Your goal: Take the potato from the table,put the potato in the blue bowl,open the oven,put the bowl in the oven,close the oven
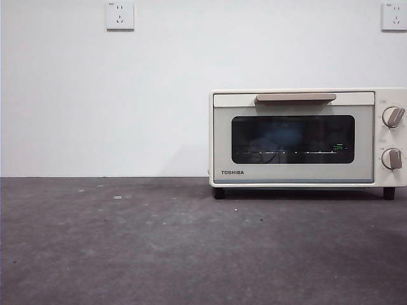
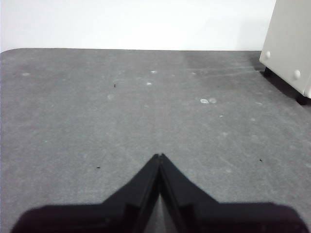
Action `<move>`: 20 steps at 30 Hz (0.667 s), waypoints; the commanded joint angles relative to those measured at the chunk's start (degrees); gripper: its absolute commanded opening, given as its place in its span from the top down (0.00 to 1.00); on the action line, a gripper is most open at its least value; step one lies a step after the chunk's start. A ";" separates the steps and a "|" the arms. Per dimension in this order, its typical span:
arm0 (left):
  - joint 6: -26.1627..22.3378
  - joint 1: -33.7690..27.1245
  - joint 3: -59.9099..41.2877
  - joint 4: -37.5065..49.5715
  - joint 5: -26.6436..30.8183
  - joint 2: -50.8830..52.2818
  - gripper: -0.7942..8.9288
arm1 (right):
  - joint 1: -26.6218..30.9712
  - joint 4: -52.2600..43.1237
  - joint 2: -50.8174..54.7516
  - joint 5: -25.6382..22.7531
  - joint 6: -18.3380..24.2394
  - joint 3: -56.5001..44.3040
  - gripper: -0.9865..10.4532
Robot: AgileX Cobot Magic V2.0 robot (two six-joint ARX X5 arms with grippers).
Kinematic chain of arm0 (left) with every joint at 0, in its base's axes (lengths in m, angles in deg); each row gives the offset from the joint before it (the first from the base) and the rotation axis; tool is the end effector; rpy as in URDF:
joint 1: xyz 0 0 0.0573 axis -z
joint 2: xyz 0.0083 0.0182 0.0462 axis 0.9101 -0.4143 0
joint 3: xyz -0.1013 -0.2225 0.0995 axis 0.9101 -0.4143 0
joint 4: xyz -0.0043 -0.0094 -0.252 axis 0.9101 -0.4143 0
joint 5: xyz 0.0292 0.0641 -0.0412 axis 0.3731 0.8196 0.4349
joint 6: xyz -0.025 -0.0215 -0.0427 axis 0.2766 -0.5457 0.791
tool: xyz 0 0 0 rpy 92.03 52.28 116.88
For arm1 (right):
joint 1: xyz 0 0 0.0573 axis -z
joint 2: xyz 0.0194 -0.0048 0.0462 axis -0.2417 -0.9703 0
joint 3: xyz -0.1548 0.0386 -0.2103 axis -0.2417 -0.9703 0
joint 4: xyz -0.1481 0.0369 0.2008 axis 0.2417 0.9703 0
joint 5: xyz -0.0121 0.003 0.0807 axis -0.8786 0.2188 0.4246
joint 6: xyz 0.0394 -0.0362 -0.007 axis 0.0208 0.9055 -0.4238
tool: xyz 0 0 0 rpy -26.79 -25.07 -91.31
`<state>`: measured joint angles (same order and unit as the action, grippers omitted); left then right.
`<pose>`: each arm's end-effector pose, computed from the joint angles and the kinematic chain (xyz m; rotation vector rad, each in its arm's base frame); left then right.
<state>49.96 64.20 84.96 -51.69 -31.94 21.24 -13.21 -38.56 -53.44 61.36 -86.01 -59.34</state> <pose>0.0962 0.0005 0.1517 -0.0527 0.1701 -0.0322 0.0957 -0.0016 0.1537 -0.0491 0.1636 -0.0221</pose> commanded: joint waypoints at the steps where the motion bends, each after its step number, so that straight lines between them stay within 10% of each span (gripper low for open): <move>1: 0.33 -0.15 -0.57 0.42 0.17 0.00 0.92 | 0.11 0.11 0.20 -0.22 0.20 -0.55 0.91; 20: 0.35 -0.15 -0.57 0.42 0.17 0.00 0.92 | 0.09 0.42 0.11 -0.28 0.17 -0.52 0.91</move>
<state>49.96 64.20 84.96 -51.69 -31.94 21.24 -13.21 -37.91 -53.44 61.18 -86.01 -59.34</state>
